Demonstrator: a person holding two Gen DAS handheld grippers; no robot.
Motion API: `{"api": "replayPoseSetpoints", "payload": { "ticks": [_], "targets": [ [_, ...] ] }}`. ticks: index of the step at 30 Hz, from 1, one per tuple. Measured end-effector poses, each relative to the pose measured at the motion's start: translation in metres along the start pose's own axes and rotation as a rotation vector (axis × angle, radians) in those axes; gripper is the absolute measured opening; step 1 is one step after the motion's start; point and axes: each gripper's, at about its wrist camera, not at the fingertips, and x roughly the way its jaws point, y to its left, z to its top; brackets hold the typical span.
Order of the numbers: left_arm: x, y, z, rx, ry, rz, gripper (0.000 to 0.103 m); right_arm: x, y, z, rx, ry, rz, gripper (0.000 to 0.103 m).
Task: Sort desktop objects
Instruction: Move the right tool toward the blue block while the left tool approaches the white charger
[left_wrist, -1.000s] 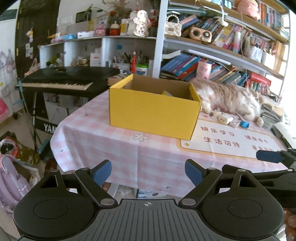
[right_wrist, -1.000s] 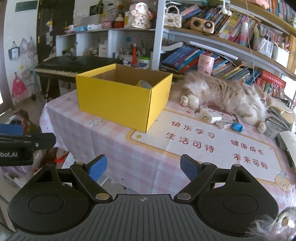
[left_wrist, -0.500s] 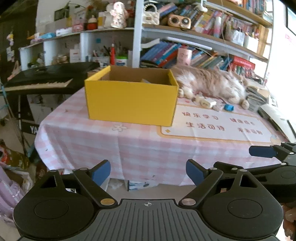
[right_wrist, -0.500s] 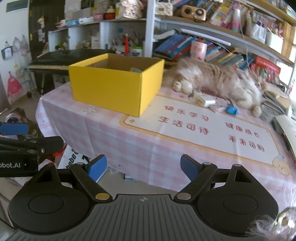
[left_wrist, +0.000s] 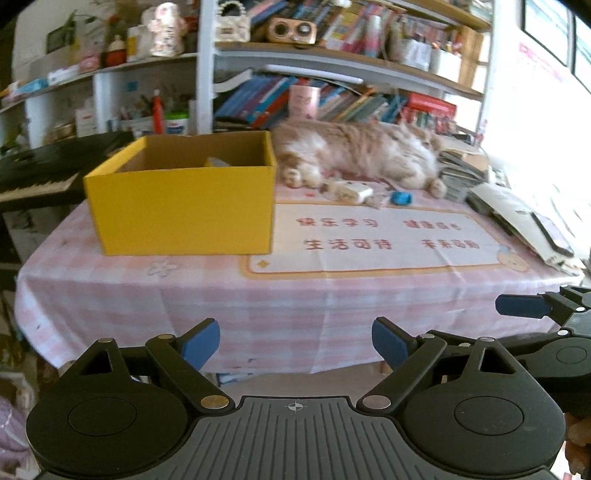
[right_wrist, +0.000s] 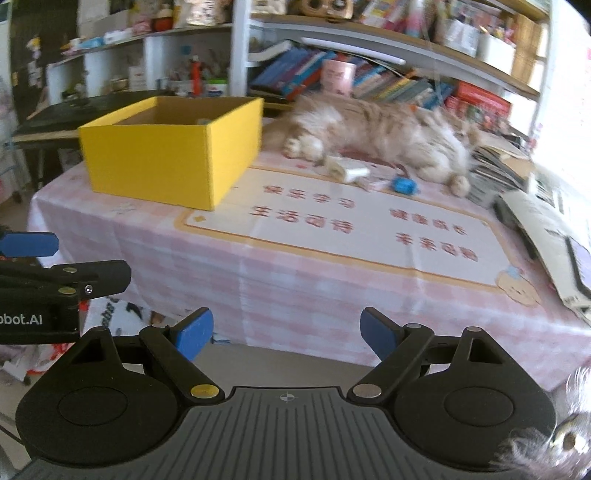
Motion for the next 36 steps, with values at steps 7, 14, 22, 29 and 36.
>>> {"api": "replayPoseSetpoints", "payload": {
  "ticks": [7,14,22,29,36],
  "targets": [
    [0.011,-0.016,0.004,0.041,0.010,-0.053,0.092,0.000,-0.022,-0.004,0.062,0.018,-0.057,0.086],
    [0.022,-0.023,0.011,0.050,0.011,-0.056,0.092,0.007,-0.042,-0.003,0.128,0.043,-0.085,0.086],
    [0.036,-0.037,0.022,0.076,0.006,-0.067,0.092,0.019,-0.053,0.006,0.106,0.038,-0.077,0.086],
    [0.057,-0.051,0.033,0.082,0.018,-0.078,0.092,0.033,-0.074,0.013,0.119,0.045,-0.086,0.086],
    [0.081,-0.068,0.046,0.071,0.033,-0.084,0.092,0.051,-0.098,0.023,0.116,0.067,-0.086,0.086]
  ]
}}
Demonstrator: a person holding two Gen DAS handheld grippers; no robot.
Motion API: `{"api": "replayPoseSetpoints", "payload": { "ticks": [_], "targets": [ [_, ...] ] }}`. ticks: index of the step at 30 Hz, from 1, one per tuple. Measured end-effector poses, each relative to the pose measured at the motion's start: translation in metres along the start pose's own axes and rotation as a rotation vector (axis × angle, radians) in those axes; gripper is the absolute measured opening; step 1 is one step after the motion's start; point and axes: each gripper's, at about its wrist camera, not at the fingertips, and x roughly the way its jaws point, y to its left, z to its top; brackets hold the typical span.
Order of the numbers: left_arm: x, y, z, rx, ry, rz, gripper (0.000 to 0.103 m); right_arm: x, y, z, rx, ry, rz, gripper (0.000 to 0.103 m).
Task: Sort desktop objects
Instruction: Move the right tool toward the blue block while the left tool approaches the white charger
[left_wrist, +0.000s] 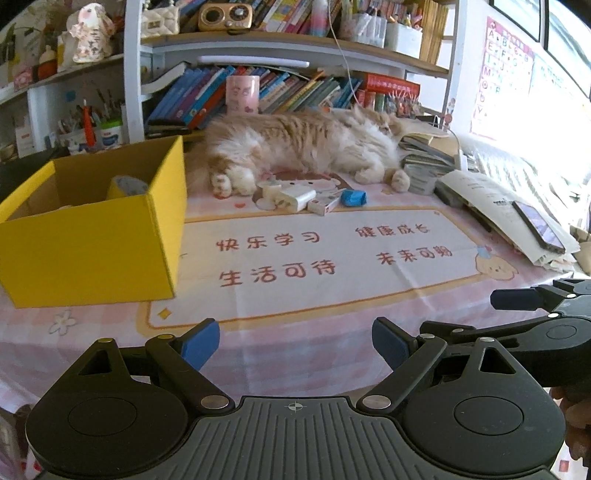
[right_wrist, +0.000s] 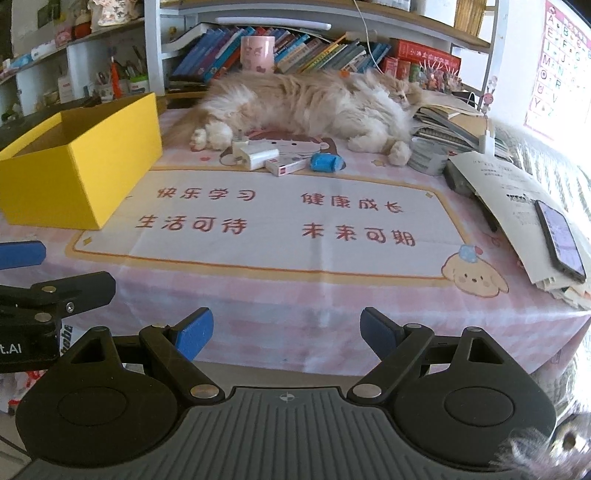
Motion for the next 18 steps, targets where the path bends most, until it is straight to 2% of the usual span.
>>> {"api": "replayPoseSetpoints", "payload": {
  "ticks": [11,18],
  "targets": [
    [0.048,-0.019,0.028,-0.031,0.036,0.013,0.092,0.039,-0.042,0.031,0.007,0.040,0.010,0.086],
    [0.075,-0.028,0.050,-0.069,0.041,0.051,0.092,0.066,-0.067,0.054,0.010,0.046,0.041,0.086]
  ]
}}
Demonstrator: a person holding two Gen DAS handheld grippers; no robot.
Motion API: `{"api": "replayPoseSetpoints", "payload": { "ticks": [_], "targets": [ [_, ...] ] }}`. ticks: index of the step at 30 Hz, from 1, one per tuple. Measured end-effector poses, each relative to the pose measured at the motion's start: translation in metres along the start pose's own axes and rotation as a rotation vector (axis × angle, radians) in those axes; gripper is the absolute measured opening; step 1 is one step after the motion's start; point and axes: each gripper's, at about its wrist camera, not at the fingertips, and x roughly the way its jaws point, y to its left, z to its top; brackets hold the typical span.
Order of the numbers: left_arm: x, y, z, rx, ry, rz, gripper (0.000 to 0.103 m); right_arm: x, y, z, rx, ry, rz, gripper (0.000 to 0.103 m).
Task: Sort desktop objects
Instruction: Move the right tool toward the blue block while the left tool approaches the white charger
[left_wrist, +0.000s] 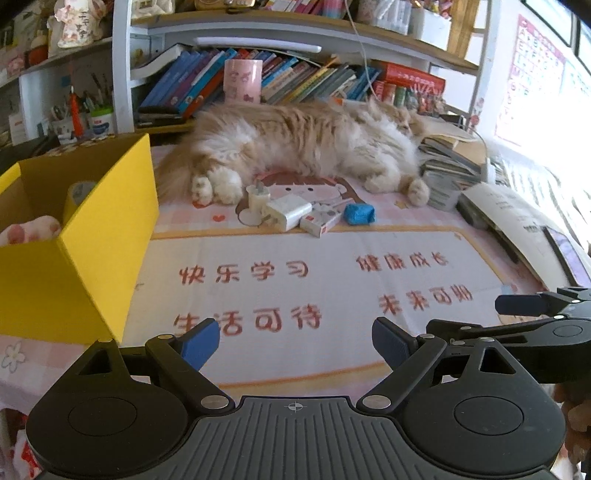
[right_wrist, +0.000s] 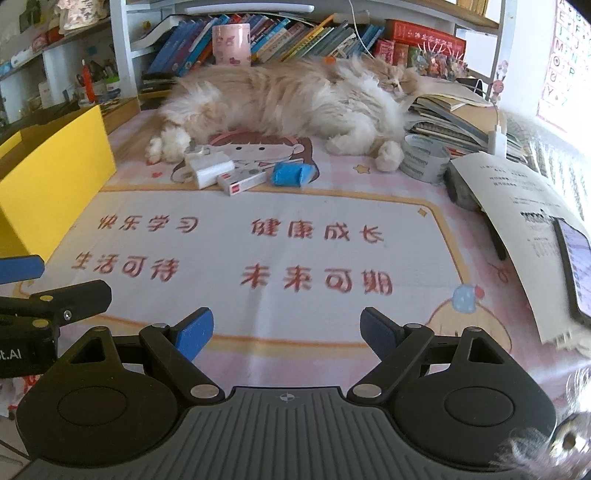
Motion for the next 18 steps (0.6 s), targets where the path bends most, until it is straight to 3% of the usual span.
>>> {"api": "replayPoseSetpoints", "payload": {
  "ticks": [10,18],
  "targets": [
    [0.035,-0.009,0.032,-0.032,-0.014,0.091,0.092,0.042,-0.032,0.040,-0.028,-0.008,0.062,0.086],
    [0.058,-0.011,0.055,-0.062,-0.022,0.162,0.092,0.076,-0.036,0.084,-0.104,-0.069,0.135,0.086]
  ]
}}
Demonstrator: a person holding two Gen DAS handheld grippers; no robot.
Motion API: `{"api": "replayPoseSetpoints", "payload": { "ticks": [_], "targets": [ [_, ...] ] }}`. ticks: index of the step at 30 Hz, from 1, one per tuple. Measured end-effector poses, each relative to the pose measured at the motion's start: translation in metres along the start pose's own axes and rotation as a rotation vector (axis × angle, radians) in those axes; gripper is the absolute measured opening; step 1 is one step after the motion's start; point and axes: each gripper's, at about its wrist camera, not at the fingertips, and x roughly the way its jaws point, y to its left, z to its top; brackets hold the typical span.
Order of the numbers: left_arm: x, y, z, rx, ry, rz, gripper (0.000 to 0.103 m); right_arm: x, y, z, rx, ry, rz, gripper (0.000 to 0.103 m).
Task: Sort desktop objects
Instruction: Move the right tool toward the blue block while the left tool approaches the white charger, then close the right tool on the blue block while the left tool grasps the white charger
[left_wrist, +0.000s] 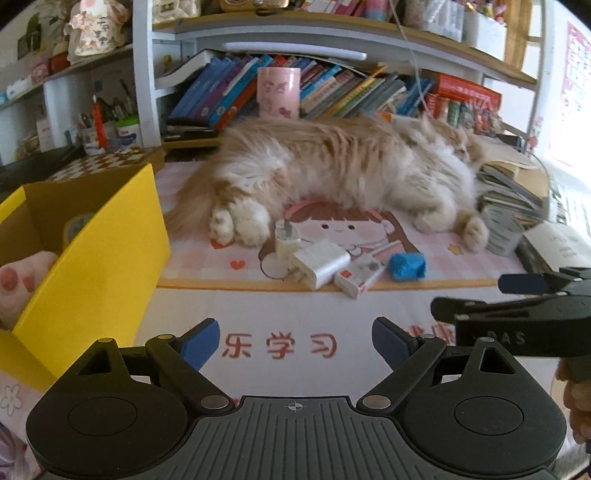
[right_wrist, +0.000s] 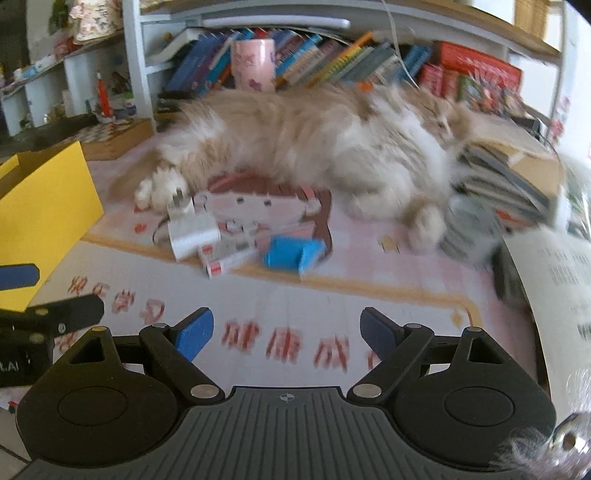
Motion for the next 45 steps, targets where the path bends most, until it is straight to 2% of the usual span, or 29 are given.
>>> {"api": "replayPoseSetpoints", "payload": {
  "ticks": [5,12,19,23,30,35,43,45],
  "targets": [
    [0.004,-0.005,0.006,-0.003,0.004,0.026,0.092,0.030,-0.007,0.020,-0.004,-0.010,0.017,0.085],
    [0.006,-0.008,0.007,-0.006,0.022,0.064,0.092,0.077,-0.013,0.034,0.016,0.024,0.013,0.080],
    [0.011,-0.008,0.008,-0.006,0.050,0.077,0.092,0.105,-0.018,0.036,0.010,0.058,0.020,0.062],
    [0.019,-0.009,0.012,0.006,0.055,0.069,0.092,0.106,-0.020,0.037,-0.003,0.031,0.028,0.039],
    [0.053,-0.015,0.029,-0.011,0.054,0.044,0.092,0.083,-0.036,0.033,0.022,0.012,0.040,0.038],
    [0.084,-0.020,0.041,-0.059,0.058,0.024,0.092,0.064,-0.040,0.022,0.008,0.006,0.043,0.038],
    [0.127,-0.020,0.048,-0.183,0.091,0.088,0.086,0.047,-0.036,0.007,-0.007,0.017,0.049,0.038],
    [0.132,-0.019,0.049,-0.206,0.094,0.079,0.085,0.044,-0.035,0.005,-0.012,0.019,0.052,0.038]
  ]
}}
